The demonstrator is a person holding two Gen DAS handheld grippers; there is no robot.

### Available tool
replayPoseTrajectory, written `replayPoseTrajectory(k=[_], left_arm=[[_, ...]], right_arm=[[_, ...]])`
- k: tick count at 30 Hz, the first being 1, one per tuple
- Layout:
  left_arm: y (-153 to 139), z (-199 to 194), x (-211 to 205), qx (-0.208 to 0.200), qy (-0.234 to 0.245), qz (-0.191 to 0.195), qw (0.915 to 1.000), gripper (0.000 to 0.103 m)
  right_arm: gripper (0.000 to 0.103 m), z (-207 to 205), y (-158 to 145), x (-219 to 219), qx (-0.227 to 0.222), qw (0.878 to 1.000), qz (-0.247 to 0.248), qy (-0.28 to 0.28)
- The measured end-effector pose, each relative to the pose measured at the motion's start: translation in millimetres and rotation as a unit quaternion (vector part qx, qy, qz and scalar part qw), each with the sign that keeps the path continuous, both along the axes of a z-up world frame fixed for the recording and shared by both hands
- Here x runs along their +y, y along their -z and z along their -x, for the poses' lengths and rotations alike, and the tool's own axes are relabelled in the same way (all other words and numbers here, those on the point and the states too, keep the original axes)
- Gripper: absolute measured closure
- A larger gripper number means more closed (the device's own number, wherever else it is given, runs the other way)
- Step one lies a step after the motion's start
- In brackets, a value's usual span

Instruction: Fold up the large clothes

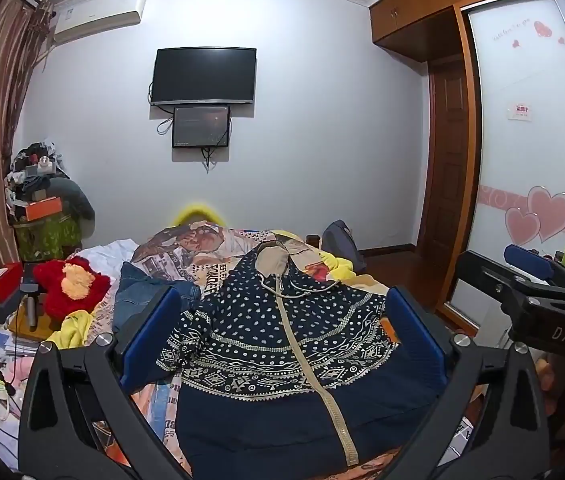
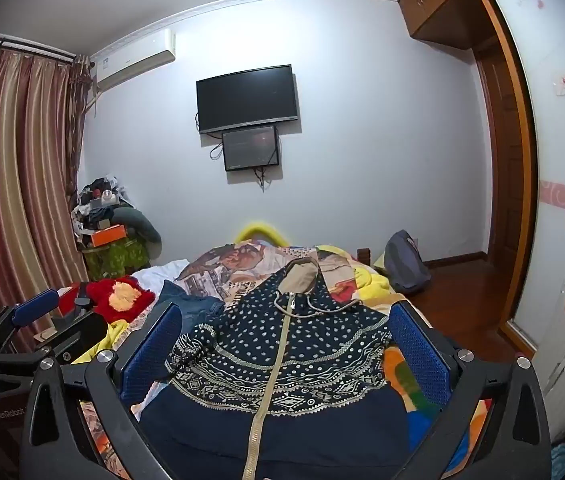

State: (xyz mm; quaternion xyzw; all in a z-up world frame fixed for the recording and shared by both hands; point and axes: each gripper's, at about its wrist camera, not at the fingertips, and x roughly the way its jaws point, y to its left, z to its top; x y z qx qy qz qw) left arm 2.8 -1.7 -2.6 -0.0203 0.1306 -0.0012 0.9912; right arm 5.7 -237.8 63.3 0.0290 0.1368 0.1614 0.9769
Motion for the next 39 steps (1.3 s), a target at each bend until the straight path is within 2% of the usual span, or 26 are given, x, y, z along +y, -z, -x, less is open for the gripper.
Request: replayPoseTrajectory(k=[39], left_arm=[[1.4,-3.2,3.5,0.004,-0.004,0.004,1.0000,0.000]], right_arm=[[0.000,-2.3,1.9,-1.4,0.003,1.000,0.000,-0.001]])
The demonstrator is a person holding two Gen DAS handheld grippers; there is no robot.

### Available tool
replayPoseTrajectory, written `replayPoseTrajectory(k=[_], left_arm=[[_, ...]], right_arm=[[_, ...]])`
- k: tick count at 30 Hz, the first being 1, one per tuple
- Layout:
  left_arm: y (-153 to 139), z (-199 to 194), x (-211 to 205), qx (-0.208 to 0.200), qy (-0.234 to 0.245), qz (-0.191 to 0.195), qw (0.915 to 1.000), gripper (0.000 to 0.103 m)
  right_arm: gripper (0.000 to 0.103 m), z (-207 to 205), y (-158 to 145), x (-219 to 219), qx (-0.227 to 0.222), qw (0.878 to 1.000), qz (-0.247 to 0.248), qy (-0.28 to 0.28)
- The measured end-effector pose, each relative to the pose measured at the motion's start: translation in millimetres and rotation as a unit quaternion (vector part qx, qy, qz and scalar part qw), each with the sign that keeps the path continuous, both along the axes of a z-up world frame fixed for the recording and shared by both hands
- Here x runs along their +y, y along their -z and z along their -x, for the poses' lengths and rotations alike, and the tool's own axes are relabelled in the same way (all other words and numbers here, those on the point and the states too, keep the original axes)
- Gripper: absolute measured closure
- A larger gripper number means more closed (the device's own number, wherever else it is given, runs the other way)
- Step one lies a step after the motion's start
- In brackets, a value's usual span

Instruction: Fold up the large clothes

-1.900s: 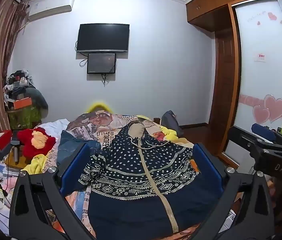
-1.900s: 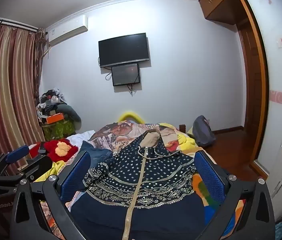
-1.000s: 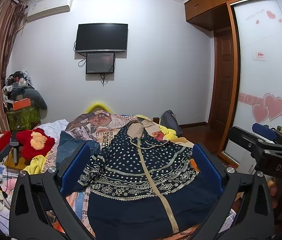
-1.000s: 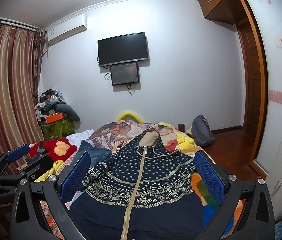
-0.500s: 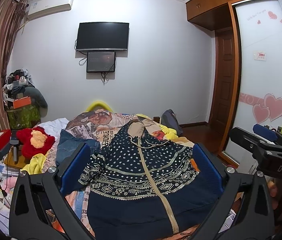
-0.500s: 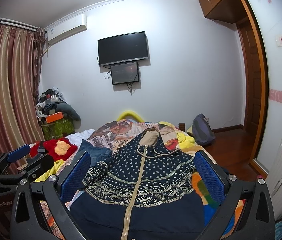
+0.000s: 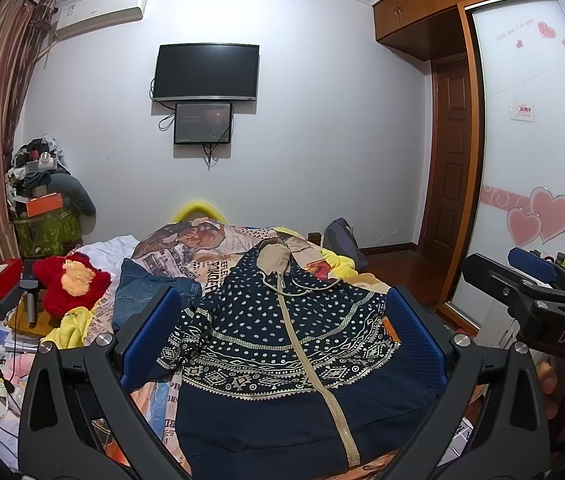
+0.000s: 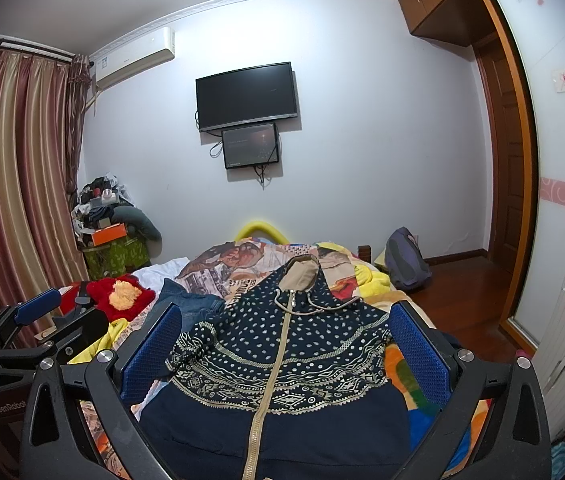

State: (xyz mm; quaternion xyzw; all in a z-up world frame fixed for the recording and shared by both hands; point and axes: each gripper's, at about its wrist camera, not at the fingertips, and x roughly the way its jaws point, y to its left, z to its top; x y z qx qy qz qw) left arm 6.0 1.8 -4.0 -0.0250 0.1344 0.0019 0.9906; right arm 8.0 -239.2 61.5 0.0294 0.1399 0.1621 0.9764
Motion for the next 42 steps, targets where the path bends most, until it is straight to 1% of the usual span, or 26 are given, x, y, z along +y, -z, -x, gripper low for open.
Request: replayPoseTrajectory(k=[26,33,36,39,42], left_arm=[[1,-2,4,0.002,0.000,0.005,1.0000,0.000],[4,-8,8,0.006,-0.006,0.007,0.9999,0.000],[9,-15,14,0.011,-0.014,0.011,0.9998,0.000],[17,-25,26,0.018,-0.028,0.018,0.9993,0.000],[29,-42,47,0.037,-0.051,0.030,0.9975,0.000]], right_arm=[[0.000,-2,-1,1,0.001,1.000,0.001,0.000],[0.000,-2,0,5,0.005,1.000,0.004,-0.001],[0.000,-11,6,8,0.010,1.000,0.009,-0.003],[0.000,-31,16,16,0.020,1.000,0.018,-0.007],[0.000,-48,24,26,0.035,0.999,0.030,-0.011]])
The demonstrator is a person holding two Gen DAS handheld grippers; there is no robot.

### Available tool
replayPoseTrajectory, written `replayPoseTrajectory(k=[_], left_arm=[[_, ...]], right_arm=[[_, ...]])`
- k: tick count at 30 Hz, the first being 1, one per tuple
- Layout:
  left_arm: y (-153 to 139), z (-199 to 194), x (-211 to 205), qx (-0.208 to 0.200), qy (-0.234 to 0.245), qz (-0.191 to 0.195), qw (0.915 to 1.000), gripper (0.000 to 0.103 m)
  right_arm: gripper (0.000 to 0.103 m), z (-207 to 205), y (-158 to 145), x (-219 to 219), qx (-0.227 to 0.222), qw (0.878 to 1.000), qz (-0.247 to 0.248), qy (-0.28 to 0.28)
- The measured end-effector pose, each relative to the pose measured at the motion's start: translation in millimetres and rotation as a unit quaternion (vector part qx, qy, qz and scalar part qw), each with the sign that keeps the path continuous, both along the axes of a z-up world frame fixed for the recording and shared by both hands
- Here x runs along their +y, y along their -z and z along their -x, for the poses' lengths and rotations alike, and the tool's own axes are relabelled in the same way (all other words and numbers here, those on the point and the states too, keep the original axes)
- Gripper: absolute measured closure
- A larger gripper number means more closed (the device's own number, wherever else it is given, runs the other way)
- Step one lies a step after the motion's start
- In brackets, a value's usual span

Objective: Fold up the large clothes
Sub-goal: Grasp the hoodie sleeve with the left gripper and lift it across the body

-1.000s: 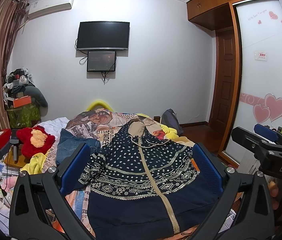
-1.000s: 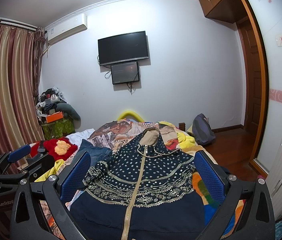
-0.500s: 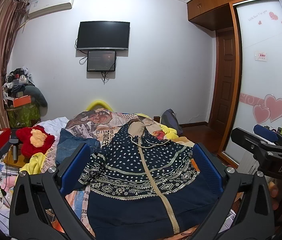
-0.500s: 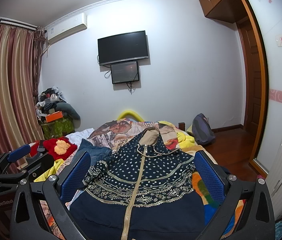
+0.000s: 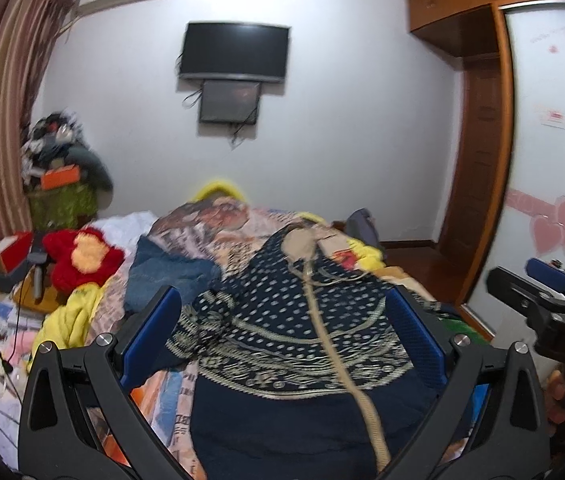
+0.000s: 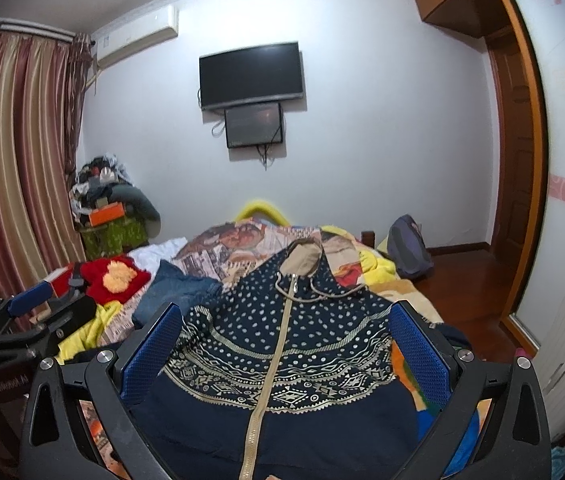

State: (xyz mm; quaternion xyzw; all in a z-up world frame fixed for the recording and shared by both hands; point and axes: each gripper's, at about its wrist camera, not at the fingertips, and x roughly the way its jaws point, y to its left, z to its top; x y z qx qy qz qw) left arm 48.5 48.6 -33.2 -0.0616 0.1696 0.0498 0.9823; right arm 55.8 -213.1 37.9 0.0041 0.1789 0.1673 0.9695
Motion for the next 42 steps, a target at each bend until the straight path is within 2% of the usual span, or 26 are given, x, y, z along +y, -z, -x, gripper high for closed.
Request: replayPoseTrajectory(k=[4,7,11,13,17,23,27,31,32,34,37,40,42], left_arm=[[22,-22,41,0.024,-0.062,0.015,0.9977,0.000],[47,-38,85,0.056,-0.110,0.030,0.9918,0.000],[85,-50,139,0.107,-0.139,0.074,0.9818,0.000],[109,-56,165,0.142,-0.156,0.100,0.9724,0.000],[164,-59,211,0.205,-0.188,0.153,0.9482,0.000],[236,-65,249,0.275,-0.172,0.277,0.9046,0.000],[266,-73,263,0.287,-0.159,0.341,0.8809,0.006],[293,-79,281,0.278,-0.159,0.413,0.8523,0.008],[301,-81,285,0.277,-0.161,0.432,0.8428,0.009],[311,-84,293,0.271,-0.162,0.460,0.8299,0.009],[317,-88,304,0.268,-0.178,0.462,0.8260,0.009],[333,-93,316,0.269,-0.203,0.471,0.8152,0.013],[333,-92,320,0.252,-0.222,0.463,0.8202,0.017]], right_arm=[[0.000,-32,16,18,0.016,0.999,0.032,0.003],[0.000,-62,35,35,0.032,0.997,0.065,0.000],[0.000,-100,60,50,0.054,0.994,0.093,-0.007],[0.000,-121,74,55,0.073,0.993,0.096,-0.010],[0.000,-165,106,64,0.120,0.988,0.096,-0.012],[0.000,-218,154,71,0.193,0.977,0.093,-0.020],[0.000,-239,178,75,0.227,0.968,0.099,-0.024],[0.000,-250,191,80,0.250,0.963,0.095,-0.039],[0.000,-252,193,81,0.253,0.962,0.095,-0.040],[0.000,-256,197,84,0.260,0.960,0.095,-0.045],[0.000,-259,201,88,0.269,0.957,0.094,-0.051],[0.000,-262,202,91,0.269,0.957,0.094,-0.054],[0.000,-264,203,92,0.271,0.956,0.094,-0.055]])
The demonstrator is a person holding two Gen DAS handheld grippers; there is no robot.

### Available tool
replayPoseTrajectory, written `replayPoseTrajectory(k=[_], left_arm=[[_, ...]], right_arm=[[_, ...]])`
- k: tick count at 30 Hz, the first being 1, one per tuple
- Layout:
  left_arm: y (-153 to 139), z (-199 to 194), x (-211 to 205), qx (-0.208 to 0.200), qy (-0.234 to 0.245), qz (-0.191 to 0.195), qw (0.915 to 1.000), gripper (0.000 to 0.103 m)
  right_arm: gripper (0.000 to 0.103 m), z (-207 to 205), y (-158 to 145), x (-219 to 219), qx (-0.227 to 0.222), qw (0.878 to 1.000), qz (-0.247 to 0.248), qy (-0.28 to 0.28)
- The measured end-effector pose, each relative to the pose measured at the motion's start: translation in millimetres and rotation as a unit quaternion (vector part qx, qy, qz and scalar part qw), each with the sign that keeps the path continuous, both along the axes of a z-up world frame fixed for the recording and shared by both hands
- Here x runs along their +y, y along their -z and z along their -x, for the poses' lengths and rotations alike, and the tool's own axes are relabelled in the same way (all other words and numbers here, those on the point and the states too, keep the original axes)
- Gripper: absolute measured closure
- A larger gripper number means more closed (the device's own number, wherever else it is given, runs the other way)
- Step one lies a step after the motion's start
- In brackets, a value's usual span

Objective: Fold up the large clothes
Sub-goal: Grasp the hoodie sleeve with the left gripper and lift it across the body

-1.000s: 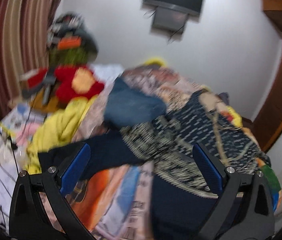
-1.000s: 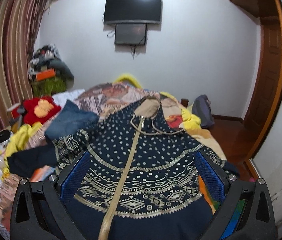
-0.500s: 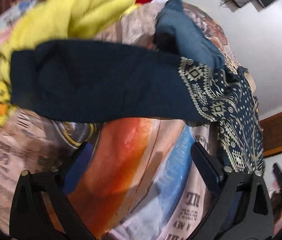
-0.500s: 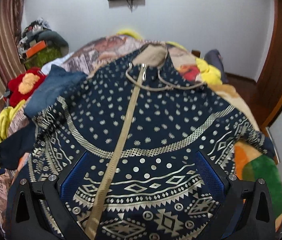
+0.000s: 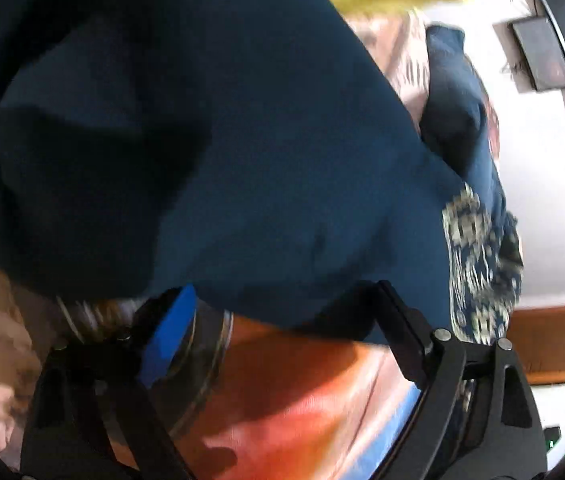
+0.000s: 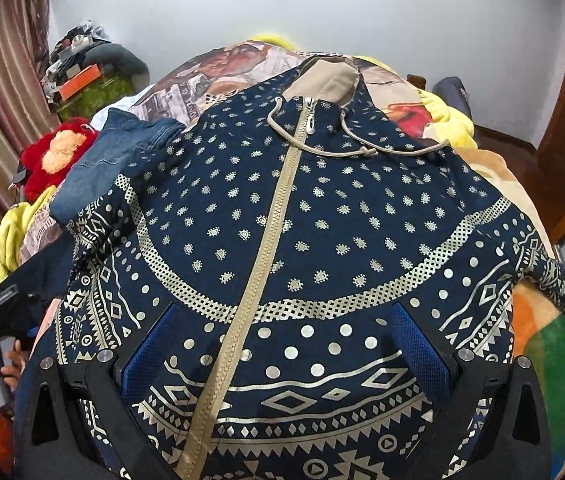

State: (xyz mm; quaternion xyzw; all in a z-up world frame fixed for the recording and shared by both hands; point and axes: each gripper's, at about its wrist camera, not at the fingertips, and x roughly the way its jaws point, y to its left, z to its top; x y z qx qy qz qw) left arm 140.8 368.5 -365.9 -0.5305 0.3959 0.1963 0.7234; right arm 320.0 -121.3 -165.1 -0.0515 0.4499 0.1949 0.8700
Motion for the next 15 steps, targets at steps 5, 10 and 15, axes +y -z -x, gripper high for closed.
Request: replayPoseTrajectory(k=[5,10,15], left_arm=[[-20,-11,-14,0.049,0.002,-0.099,0.9939,0.063],[-53,-26,-32,0.073,0.039,-0.192,0.9778,0.095],[-137,-41,-72,0.041,0.076,-0.324,0.9423,0.096]], right_arm=[[0.000,-1,0,-2,0.003,1.000,-0.002,0.006],[0.000,2,-5,-11,0.006,1.000,-0.017,0.019],[0.000,8,-17,-22,-0.003,0.999,-0.028,0.026]])
